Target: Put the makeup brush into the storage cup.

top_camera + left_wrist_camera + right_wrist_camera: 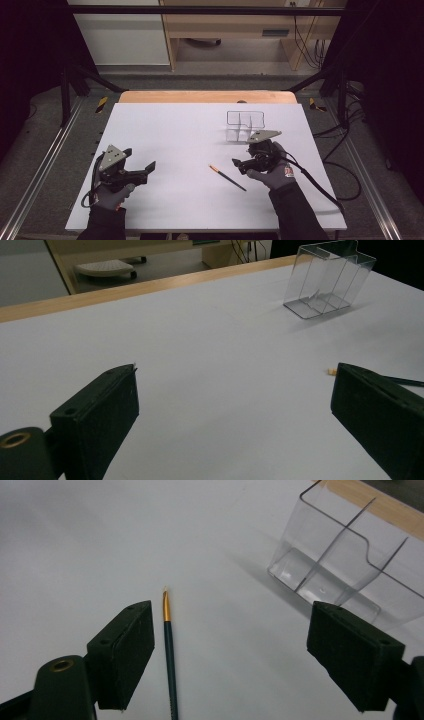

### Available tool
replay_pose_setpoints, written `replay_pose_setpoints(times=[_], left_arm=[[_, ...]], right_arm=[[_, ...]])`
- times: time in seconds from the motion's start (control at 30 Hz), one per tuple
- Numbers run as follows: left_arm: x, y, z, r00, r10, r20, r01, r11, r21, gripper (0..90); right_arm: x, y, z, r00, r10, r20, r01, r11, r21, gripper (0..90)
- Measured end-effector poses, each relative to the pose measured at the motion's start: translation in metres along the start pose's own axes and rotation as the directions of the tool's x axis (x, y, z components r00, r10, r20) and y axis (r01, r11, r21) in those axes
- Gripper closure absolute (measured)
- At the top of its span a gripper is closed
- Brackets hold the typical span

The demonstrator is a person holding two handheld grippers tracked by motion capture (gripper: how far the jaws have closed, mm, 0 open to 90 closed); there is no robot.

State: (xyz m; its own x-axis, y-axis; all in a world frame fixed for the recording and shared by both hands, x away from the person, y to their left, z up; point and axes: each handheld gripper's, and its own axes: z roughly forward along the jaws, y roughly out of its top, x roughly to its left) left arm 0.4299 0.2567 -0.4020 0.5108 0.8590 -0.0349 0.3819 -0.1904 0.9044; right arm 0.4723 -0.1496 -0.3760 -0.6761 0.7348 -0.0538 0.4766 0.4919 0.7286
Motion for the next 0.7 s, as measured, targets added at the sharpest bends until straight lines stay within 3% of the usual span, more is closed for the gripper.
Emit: replay_pose_setpoints(times=[0.33, 0.7], left_arm=[[-0.001, -0.002, 0.003, 1.0000, 0.008, 0.002, -0.008, 0.9999, 0.014, 4.4], [-0.002, -0.001, 0.003, 0.9999, 0.011, 0.007, -0.011, 0.9998, 0.014, 4.4]], right_arm=[[0.006, 0.004, 0.018, 0.9992, -0.032, -0.023, 0.034, 0.996, 0.080, 20.7], [0.015, 0.014, 0.039, 0.9958, -0.080, -0.044, 0.086, 0.981, 0.172, 21.4]])
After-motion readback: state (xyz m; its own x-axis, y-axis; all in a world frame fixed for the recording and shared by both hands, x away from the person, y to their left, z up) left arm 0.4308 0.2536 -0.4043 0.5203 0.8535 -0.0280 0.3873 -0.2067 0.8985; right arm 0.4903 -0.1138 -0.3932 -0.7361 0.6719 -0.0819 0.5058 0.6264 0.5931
